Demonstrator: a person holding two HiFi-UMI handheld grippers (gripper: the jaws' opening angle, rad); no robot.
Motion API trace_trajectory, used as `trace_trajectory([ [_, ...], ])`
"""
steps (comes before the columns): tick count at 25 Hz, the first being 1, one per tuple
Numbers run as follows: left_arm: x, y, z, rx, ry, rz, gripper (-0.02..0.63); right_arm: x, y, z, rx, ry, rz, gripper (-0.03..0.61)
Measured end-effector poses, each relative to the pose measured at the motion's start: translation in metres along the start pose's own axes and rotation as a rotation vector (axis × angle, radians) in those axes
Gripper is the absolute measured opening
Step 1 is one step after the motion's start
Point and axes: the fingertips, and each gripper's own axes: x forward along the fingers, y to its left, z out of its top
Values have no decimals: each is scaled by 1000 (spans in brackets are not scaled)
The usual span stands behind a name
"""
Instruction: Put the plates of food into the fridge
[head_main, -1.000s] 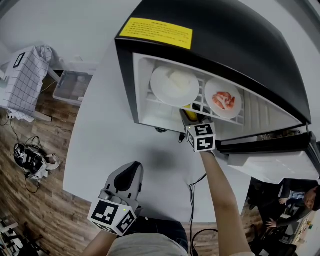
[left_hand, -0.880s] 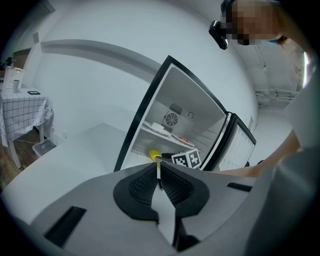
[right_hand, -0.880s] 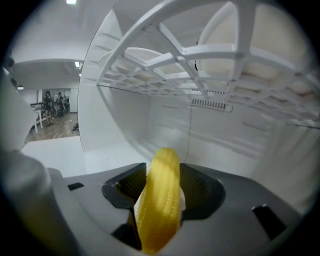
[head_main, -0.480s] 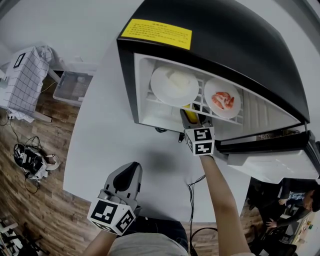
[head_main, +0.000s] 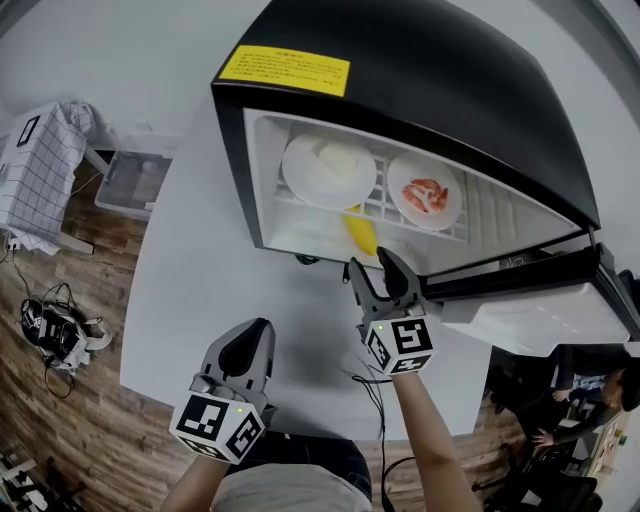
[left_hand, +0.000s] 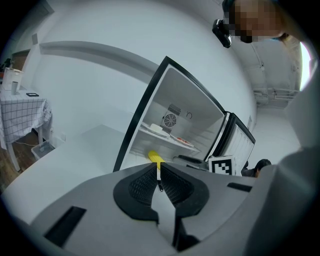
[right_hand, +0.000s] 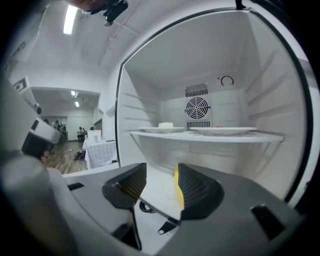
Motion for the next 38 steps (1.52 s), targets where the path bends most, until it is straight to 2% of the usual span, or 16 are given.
trace_trajectory([
  [5,0,-9,3,38,-10,-25,11,-48,19,13,218,-72,-8,204],
  [8,-3,-15,7,57,-31,-36,11,-74,33,18,278,-98,-11,204],
  [11,-6,-22,10,73,-58,-52,11,-100,49,24,272,-111,-41,175],
  [13,-8,-28,9,75,-68,-65,11,-117,57,29,243,-126,-77,47],
  [15,-12,-35,7,78,-70,-78,11,-132,65,33,230,-141,-95,21],
  [20,-22,-52,2,100,-79,-110,11,-158,80,39,259,-169,-112,14],
  [28,-35,-75,-4,131,-91,-152,11,-183,93,34,238,-150,-137,14],
  [38,-40,-82,-3,146,-102,-155,11,-191,97,31,236,-143,-143,14],
])
